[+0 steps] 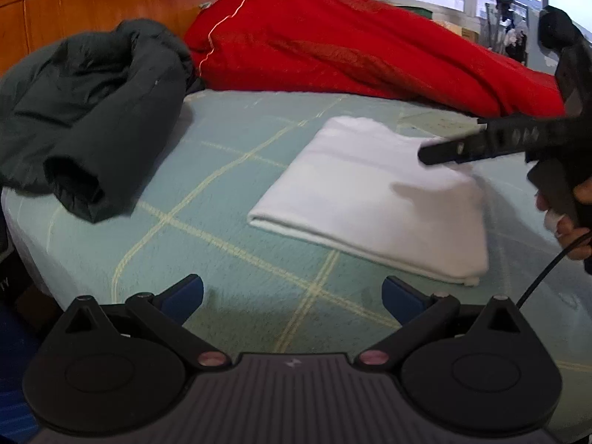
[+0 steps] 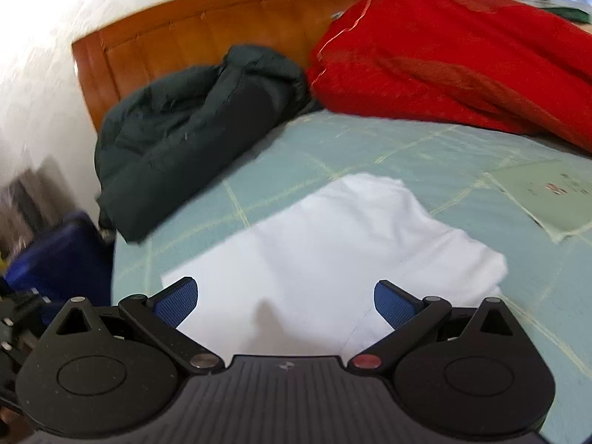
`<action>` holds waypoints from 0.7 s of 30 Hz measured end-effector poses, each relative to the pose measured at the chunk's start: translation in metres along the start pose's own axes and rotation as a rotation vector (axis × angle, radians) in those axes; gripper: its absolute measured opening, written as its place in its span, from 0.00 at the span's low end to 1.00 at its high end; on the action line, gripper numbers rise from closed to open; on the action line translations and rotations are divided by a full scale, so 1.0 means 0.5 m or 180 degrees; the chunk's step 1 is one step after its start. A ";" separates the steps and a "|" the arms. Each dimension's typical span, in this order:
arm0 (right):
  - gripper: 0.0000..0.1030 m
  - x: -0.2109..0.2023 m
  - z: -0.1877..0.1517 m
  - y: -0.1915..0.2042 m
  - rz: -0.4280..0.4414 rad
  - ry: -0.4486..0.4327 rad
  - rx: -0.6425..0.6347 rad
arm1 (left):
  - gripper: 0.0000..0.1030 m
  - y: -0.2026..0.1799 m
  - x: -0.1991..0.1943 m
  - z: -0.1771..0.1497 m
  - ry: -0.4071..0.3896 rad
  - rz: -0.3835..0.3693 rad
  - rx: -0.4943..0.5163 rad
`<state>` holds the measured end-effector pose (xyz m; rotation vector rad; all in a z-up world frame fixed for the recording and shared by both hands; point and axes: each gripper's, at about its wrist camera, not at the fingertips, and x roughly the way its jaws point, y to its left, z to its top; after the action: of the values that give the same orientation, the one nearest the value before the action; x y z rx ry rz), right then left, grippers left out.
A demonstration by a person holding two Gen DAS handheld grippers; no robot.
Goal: Fold clothes
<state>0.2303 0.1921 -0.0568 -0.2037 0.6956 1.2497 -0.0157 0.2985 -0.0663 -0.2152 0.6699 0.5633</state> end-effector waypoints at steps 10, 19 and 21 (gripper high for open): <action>1.00 -0.026 -0.015 -0.016 -0.0384 -0.0093 -0.0140 | 0.99 -0.021 0.023 -0.008 0.0025 -0.0019 0.0168; 1.00 0.012 -0.025 -0.031 -0.0531 0.0200 -0.0038 | 0.99 -0.025 0.015 -0.011 -0.0022 0.0107 0.0338; 1.00 -0.026 -0.040 -0.014 -0.0604 0.0266 -0.0096 | 0.99 -0.041 0.011 -0.012 -0.0053 0.0227 0.0532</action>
<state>0.2275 0.1694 -0.0664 -0.3408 0.7127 1.0753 -0.0038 0.2819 -0.0742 -0.0303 0.7069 0.5735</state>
